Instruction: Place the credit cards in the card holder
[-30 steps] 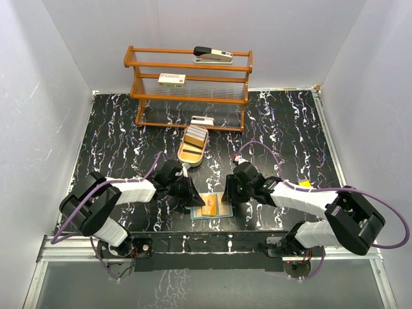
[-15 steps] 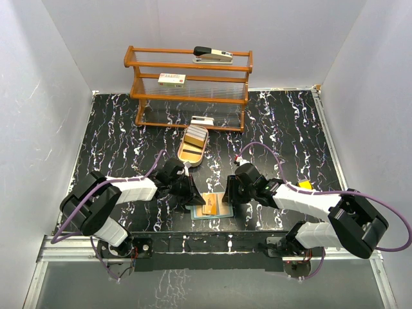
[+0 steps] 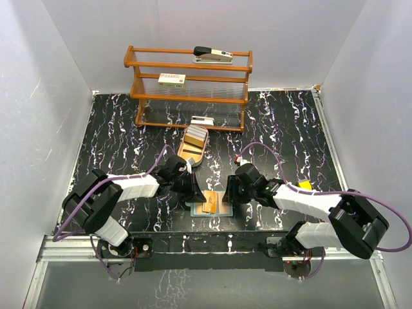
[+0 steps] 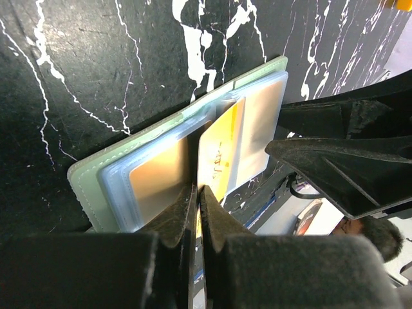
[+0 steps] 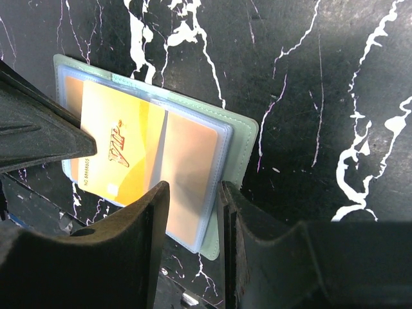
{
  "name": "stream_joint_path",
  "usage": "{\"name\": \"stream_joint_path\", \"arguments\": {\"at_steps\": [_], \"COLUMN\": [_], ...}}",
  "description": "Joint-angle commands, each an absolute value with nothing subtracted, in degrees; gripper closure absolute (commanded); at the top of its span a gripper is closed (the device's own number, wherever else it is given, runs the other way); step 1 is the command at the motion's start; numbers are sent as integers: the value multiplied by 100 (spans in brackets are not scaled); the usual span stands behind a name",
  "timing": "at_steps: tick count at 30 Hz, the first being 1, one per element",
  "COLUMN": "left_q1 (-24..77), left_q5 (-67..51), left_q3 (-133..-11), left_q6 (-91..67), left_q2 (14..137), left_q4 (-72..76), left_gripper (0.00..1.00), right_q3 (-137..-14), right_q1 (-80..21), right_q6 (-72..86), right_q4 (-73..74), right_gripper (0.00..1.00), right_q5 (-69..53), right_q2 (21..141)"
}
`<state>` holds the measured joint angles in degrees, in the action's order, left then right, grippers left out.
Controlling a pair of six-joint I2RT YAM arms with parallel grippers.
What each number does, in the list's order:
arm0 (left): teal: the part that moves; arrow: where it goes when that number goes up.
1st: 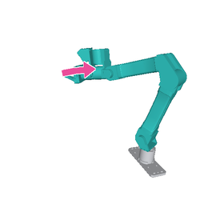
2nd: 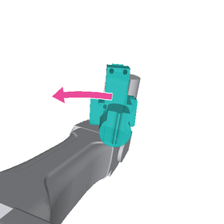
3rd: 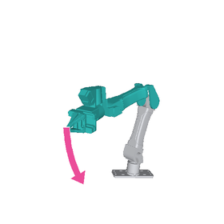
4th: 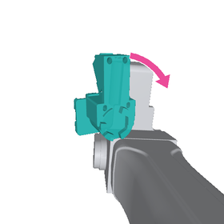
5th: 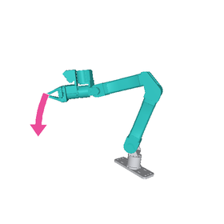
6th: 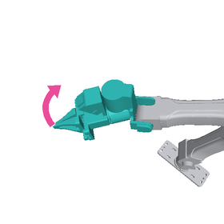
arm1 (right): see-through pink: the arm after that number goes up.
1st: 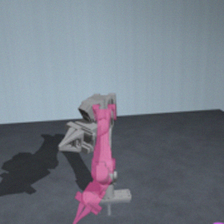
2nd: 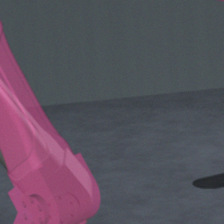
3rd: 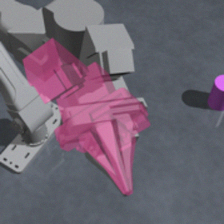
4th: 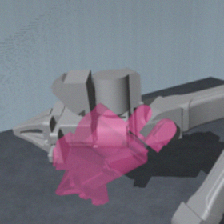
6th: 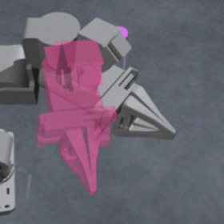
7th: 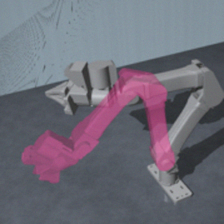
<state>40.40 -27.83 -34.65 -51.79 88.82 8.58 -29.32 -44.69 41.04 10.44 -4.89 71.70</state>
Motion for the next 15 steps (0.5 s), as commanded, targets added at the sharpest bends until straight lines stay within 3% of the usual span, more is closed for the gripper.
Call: {"name": "stream_joint_path", "arguments": {"at_steps": [1,6,15], "left_q1": [4071,4090,4379], "left_q5": [-2592,-2758,-2513], "left_q3": [-3189,-2782,-2979], "left_q6": [-5308,-5842,-5838], "left_q2": [8670,8774,8930], "left_q4": [1262,2185,2016], "left_gripper": [100,100,99], "right_q3": [-2804,-2582,-2605], "right_q1": [-4531,-4594,-4667], "right_q6": [4381,4642,4729], "right_q4": [709,429,299], "right_gripper": [67,68,70], "right_q5": [-602,-684,-676], "right_q2": [6958,6901,6948]}}
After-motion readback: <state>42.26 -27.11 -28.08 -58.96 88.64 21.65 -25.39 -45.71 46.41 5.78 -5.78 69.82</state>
